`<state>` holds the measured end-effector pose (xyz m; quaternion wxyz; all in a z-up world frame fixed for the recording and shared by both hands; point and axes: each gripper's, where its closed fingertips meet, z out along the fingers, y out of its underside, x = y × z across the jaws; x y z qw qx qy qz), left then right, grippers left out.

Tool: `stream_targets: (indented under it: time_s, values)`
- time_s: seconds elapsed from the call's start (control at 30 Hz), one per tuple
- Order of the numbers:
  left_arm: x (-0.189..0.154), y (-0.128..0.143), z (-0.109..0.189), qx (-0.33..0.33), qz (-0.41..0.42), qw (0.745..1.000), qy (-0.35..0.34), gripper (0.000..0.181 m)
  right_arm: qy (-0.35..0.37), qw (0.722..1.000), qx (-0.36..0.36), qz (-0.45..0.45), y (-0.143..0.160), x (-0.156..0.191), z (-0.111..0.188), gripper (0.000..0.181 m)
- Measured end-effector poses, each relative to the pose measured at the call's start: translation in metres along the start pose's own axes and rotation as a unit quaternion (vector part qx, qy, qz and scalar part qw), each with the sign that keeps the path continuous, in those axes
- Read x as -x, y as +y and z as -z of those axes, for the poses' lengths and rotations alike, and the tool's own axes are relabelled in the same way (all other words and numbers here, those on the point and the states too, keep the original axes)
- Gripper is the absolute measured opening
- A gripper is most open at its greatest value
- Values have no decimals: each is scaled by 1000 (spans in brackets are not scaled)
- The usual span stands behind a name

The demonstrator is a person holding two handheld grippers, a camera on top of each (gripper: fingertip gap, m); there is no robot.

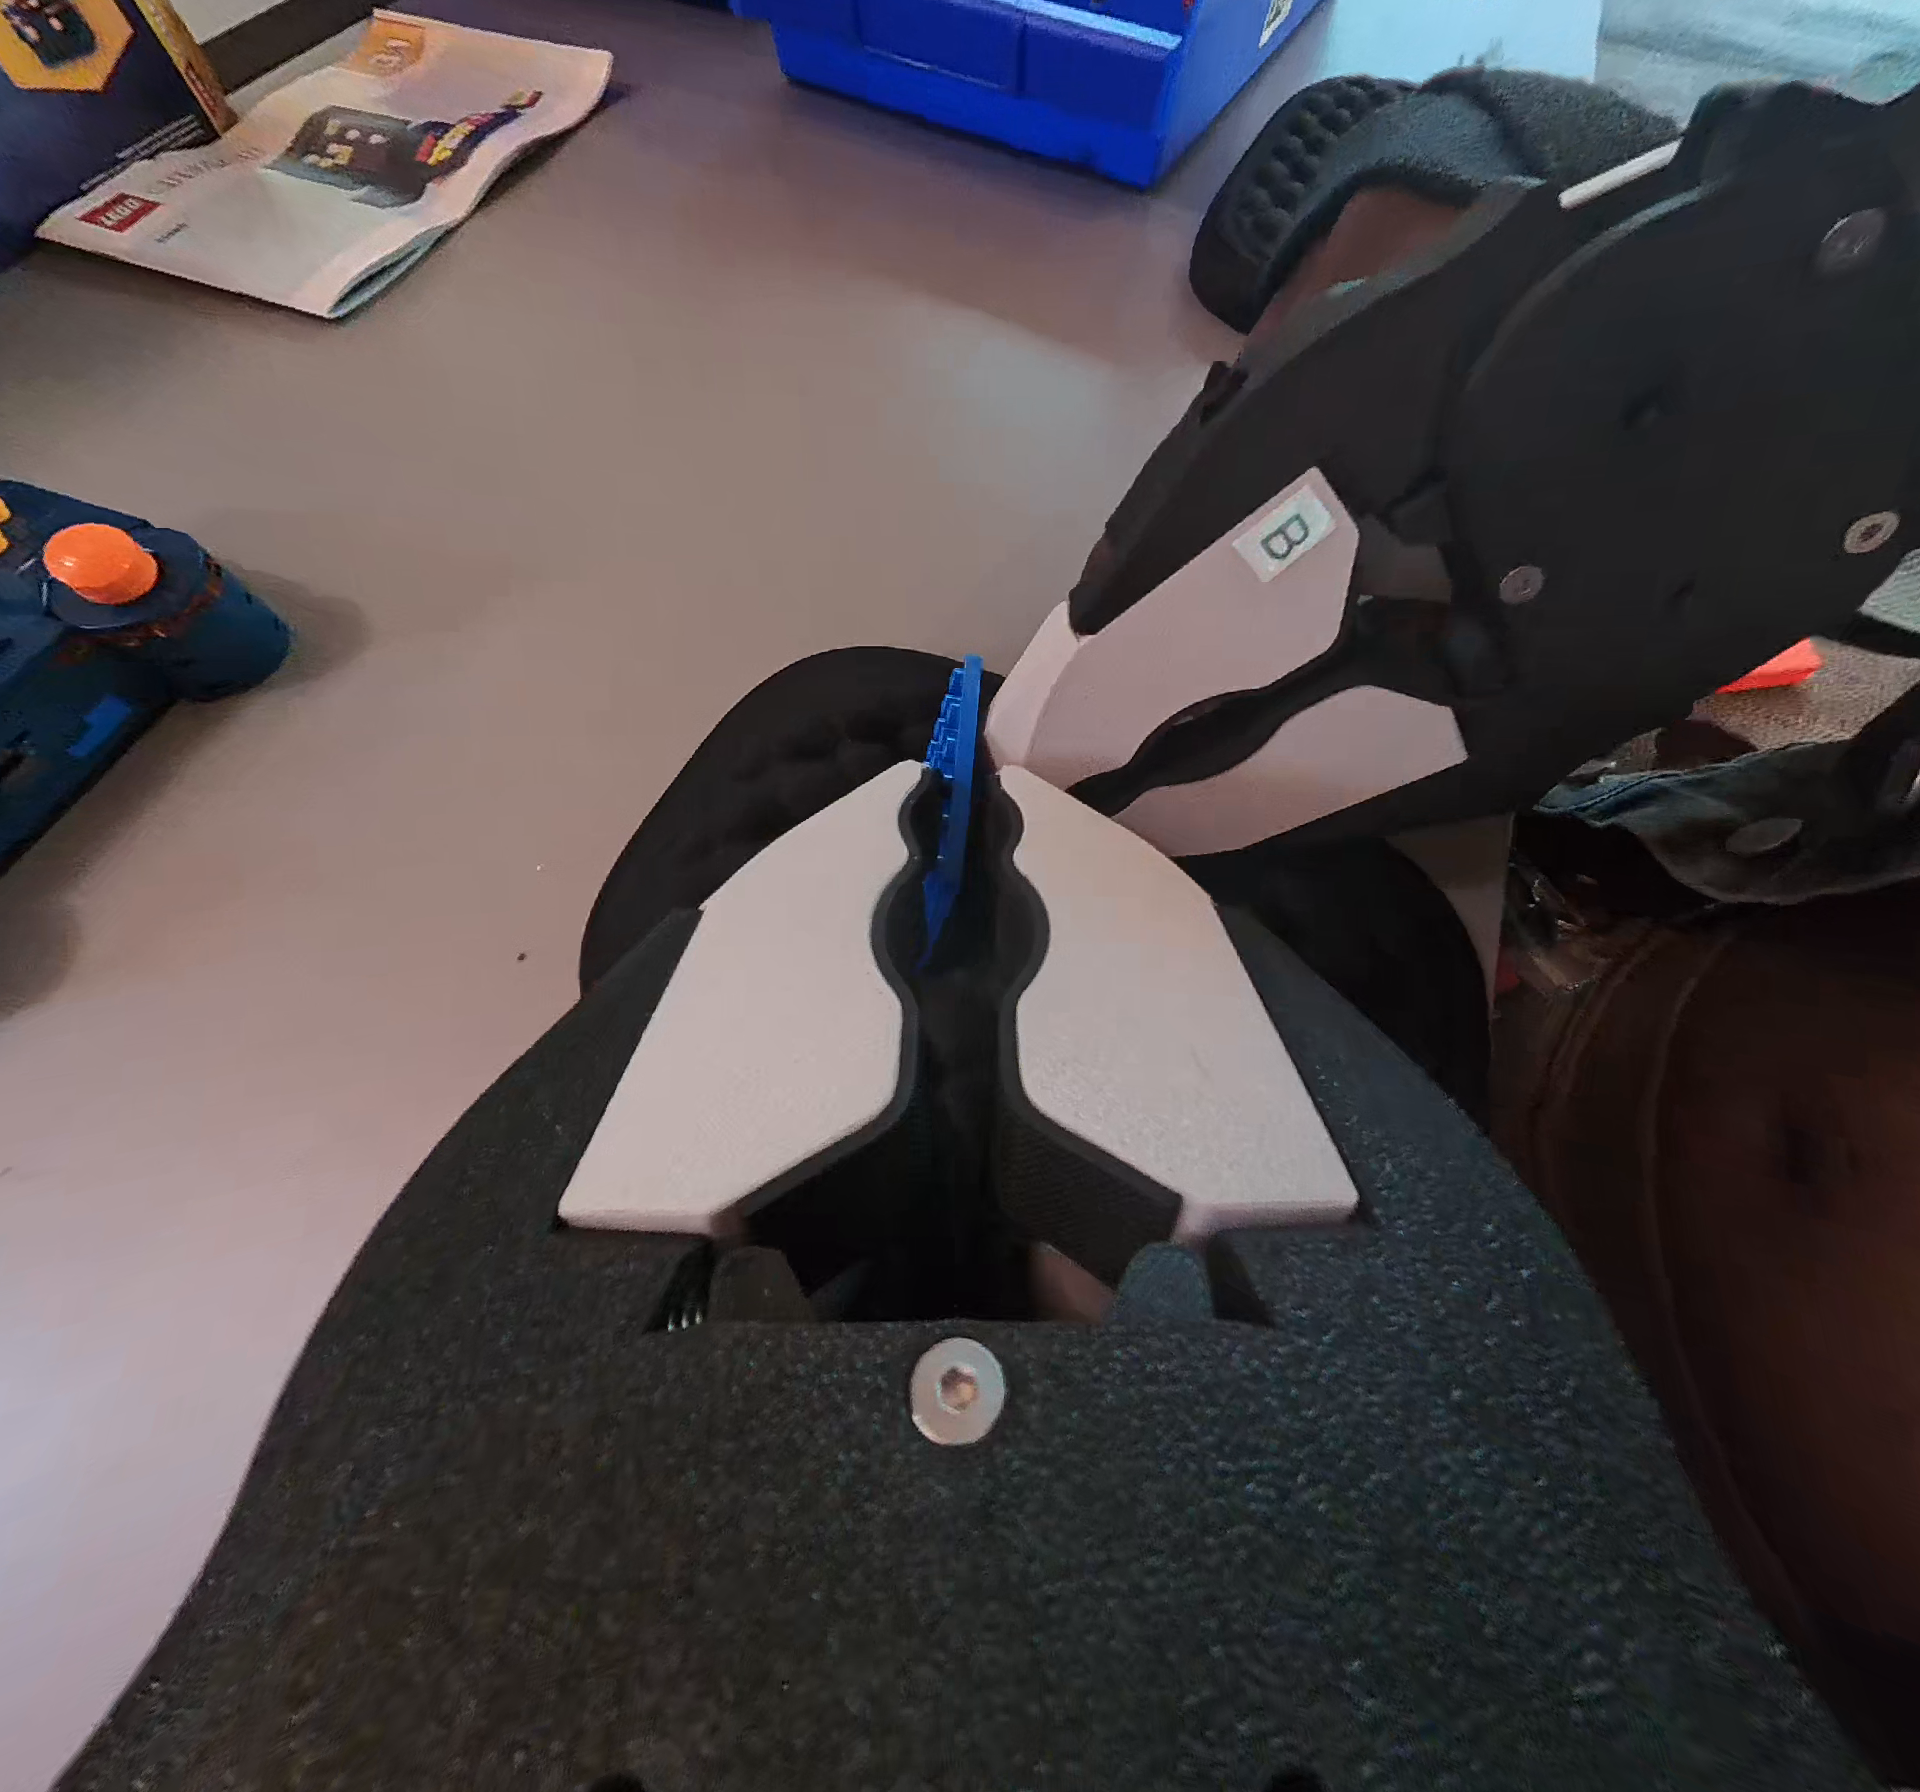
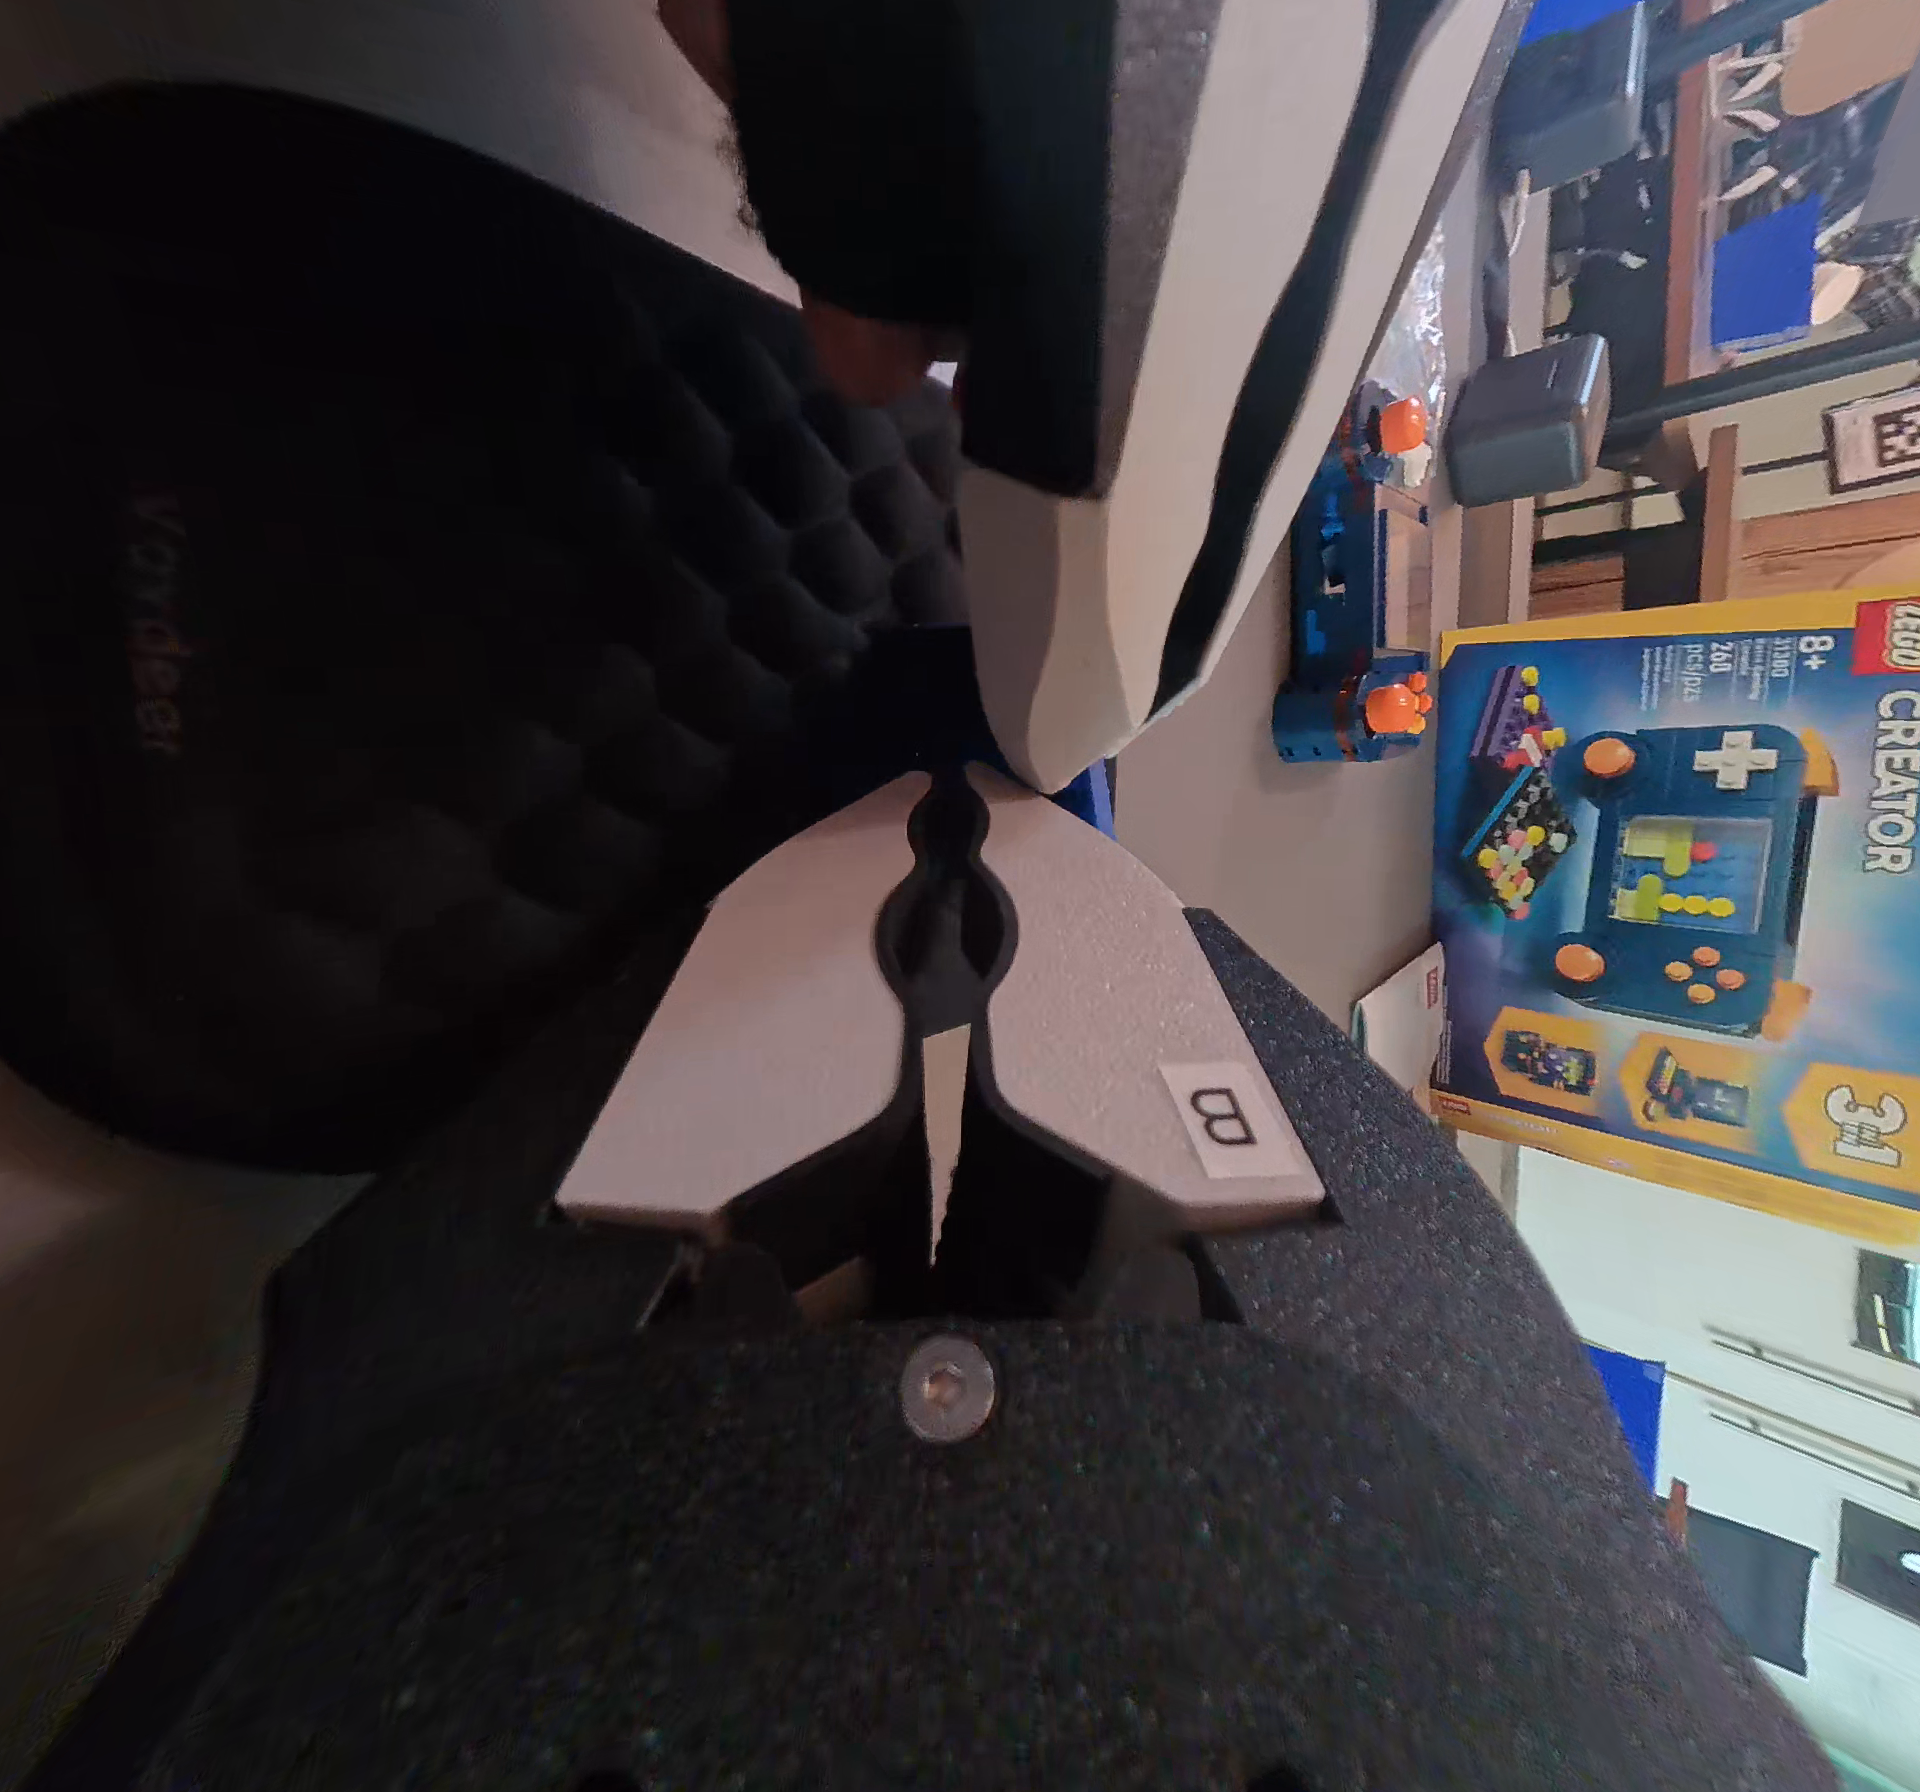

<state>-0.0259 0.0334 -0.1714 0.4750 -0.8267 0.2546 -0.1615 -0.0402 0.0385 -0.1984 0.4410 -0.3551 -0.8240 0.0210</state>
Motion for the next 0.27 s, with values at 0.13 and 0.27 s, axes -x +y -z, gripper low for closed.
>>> stream_targets:
  time_s: [0.13,0.27]
  values:
    - [4,-1,0,-9,11,1000,-4,7,-13,1000,14,19,0,-1,-1,0]
    - [5,-1,0,-14,19,1000,1,7,-18,999,25,22,1,1,-2,0]
